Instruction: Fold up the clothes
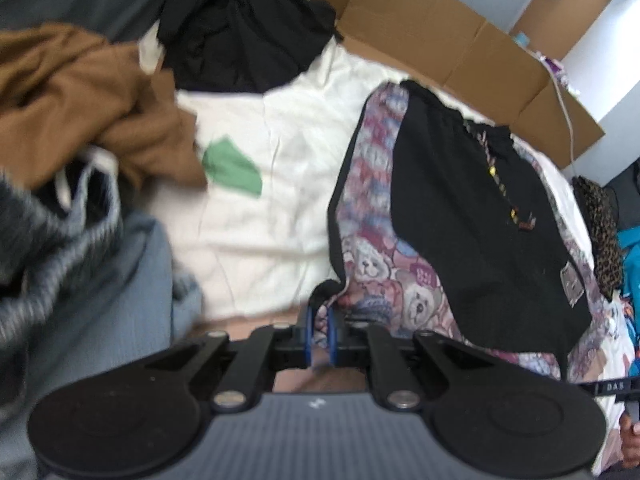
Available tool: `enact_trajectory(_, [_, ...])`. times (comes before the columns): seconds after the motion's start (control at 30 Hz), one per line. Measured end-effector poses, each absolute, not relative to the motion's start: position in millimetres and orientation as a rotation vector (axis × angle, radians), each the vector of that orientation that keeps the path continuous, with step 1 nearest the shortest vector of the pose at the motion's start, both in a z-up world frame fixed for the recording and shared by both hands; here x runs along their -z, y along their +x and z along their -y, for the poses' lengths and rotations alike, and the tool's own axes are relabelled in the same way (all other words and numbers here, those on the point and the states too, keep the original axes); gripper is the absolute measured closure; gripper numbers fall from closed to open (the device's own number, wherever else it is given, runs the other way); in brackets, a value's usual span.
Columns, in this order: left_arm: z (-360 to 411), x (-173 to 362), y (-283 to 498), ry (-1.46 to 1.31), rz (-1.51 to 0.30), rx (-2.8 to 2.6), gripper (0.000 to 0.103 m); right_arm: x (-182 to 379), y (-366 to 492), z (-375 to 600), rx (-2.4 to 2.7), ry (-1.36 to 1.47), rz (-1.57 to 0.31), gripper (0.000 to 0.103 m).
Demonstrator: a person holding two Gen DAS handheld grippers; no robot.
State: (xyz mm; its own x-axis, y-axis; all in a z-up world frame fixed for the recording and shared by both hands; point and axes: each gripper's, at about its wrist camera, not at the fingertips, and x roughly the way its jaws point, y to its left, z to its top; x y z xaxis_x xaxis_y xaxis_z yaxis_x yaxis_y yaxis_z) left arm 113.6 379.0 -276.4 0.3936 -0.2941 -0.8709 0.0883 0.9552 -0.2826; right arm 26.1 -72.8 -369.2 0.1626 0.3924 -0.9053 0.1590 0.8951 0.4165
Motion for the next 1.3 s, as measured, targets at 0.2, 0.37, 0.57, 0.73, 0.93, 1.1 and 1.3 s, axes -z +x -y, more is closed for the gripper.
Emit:
enact_trajectory(0.2, [-388.3, 311.1, 104.9, -0.229, -1.187, 0.193, 0.095, 366.2, 21.3, 63.0, -0.216, 0.444, -1.368, 0.099])
enact_trajectory(0.37, [-394.8, 319.1, 107.6, -0.248, -1.187, 0.180, 0.095, 364.6, 22.4, 38.6, -0.290, 0.374, -1.343, 0.076])
enact_trajectory(0.57, [-392.9, 320.8, 111.8, -0.249, -1.177, 0.187, 0.095, 374.1, 14.0, 12.7, -0.352, 0.191, -1.352, 0.058])
enact_trajectory(0.73, [-396.4, 320.4, 115.6, -0.318, -1.165, 0.189, 0.095, 379.9, 11.8, -0.3, -0.363, 0.104, -1.333, 0.057])
enact_trajectory(0.93, [-397.6, 321.3, 120.0, -0.317, -1.169, 0.194, 0.095, 383.8, 12.2, -2.2, -0.363, 0.057, -1.321, 0.090])
enact_trajectory(1.1, [-400.1, 320.0, 120.3, -0.317, -1.170, 0.187, 0.095, 372.7, 9.5, 13.6, -0.351, 0.112, -1.338, 0.101])
enact_trajectory(1.3, [-399.5, 312.2, 116.9, -0.291, -1.180, 0.192, 0.096, 351.2, -6.2, 45.7, -0.292, 0.230, -1.350, 0.101])
